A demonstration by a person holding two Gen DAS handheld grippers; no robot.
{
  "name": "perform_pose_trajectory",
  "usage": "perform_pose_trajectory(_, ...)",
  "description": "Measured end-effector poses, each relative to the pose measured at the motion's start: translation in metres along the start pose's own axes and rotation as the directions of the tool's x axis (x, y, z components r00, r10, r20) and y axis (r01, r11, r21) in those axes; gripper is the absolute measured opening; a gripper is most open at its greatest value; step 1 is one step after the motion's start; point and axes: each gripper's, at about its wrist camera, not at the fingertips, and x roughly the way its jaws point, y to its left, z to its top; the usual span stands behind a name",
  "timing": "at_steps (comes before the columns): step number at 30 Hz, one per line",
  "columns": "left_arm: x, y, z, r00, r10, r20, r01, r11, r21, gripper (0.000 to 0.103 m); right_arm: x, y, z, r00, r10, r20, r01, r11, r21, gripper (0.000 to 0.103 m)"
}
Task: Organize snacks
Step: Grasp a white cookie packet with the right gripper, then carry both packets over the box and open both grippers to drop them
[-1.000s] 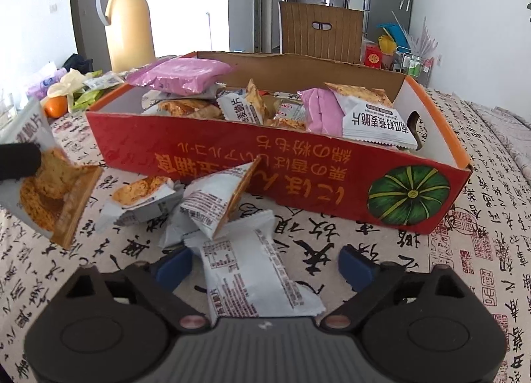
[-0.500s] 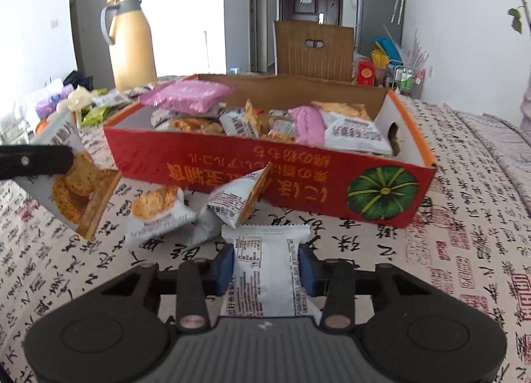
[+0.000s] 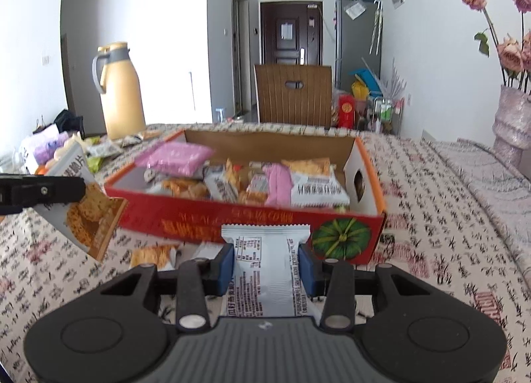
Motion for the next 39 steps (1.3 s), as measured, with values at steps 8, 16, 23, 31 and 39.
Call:
perform_pose_trajectory(8,0.006,-0.015,0.024,0.999,-0.012,0.04,0.011,0.999,0.03,0.012,-0.001,-0.001,0.025,0.997,-0.001,0.075,0.0,1.0,0.01,0.04)
perform_pose_trajectory(16,0.024,-0.027,0.047,0.998,-0.018,0.056,0.015,0.999,0.053,0.012,0.013,-0.003,0.051,0.994,-0.005,0.112,0.003,1.0,0.014,0.04)
perform_pose_trajectory(23,0.05,-0.029,0.067,0.998,-0.007,0.057,0.004,0.999,0.045,0.012,0.033,-0.009,0.073,0.991,-0.012,0.133,0.008,0.999,0.031,0.04)
perform_pose_trajectory(31,0.085,-0.019,0.081,0.999,0.013,0.033,-0.013,1.0,-0.002,0.012,0.064,-0.013,0.088,0.989,-0.03,0.142,0.024,0.999,0.046,0.04)
perform_pose_trajectory(39,0.122,-0.004,0.076,1.0,0.009,0.004,-0.009,0.999,-0.043,0.012,0.096,-0.018,0.082,0.987,-0.06,0.149,0.051,0.997,0.061,0.04)
